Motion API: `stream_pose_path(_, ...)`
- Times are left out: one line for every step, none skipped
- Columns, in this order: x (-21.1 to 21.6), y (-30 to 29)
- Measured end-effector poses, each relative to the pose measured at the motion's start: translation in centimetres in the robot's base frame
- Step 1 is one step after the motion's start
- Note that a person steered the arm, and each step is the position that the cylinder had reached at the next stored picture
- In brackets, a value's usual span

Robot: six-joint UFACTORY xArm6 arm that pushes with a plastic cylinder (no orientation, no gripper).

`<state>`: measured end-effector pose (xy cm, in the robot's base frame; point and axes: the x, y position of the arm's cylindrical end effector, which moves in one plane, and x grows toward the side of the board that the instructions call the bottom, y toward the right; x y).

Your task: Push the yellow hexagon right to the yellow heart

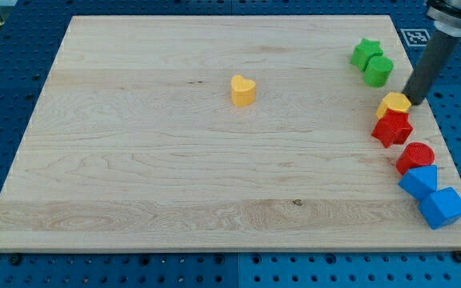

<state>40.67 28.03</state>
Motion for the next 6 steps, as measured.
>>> stream_pose_path(1.3,1.4)
stream_pose_path(2.4,-2.9)
stream_pose_path(0.3,-8.9)
stream_pose_path(-0.3,-10.1)
stream_pose_path(-0.3,-12.6)
stream_pose_path(-0.3,-15.6)
